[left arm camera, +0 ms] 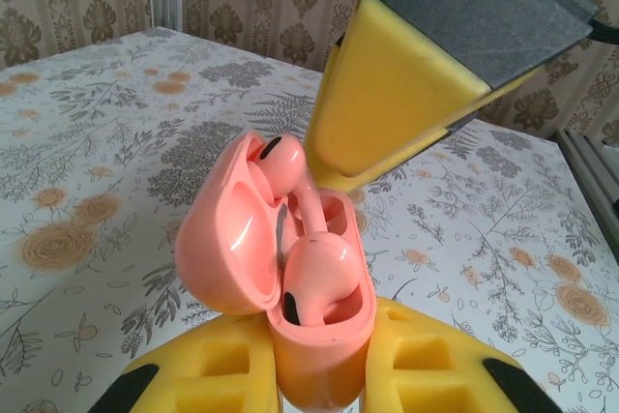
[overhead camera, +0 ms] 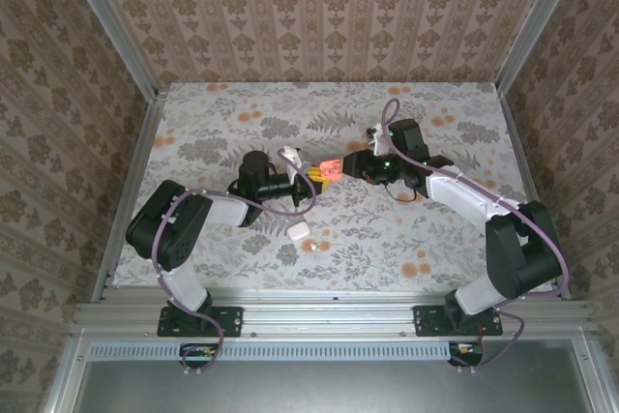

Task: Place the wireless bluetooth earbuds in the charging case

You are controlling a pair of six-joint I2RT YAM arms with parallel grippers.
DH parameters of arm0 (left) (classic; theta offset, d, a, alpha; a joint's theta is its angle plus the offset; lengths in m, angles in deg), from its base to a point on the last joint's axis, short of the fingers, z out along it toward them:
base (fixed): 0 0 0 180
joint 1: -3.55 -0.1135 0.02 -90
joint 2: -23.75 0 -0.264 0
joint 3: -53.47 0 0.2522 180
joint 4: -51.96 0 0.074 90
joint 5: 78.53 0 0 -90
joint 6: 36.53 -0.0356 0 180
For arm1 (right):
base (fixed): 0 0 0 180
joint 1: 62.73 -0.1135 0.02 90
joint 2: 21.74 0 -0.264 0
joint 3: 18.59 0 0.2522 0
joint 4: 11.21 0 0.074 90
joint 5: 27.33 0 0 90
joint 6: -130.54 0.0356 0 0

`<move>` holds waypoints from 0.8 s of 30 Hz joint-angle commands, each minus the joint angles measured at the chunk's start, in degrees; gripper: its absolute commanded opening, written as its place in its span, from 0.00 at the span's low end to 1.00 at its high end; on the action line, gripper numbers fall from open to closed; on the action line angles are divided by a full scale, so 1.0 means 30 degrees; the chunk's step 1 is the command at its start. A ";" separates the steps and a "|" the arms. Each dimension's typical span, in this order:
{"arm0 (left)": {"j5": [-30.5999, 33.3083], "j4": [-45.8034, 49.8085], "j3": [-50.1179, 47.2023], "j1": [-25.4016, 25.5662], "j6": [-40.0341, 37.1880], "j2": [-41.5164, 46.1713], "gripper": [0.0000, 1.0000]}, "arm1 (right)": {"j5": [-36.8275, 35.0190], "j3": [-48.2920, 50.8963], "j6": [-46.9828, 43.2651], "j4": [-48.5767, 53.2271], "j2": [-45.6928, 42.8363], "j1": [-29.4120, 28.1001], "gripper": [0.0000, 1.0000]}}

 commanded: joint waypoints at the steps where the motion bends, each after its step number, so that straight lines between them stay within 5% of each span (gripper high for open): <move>1: -0.0088 0.0333 -0.0121 0.0118 -0.0632 0.0681 0.09 | 0.0734 -0.0927 0.0246 -0.0756 0.0474 0.0080 0.42; 24: 0.0094 0.1103 0.0057 0.0177 -0.0799 0.0995 0.09 | -0.0789 -0.2427 -0.2179 0.2573 0.1347 -0.0888 0.38</move>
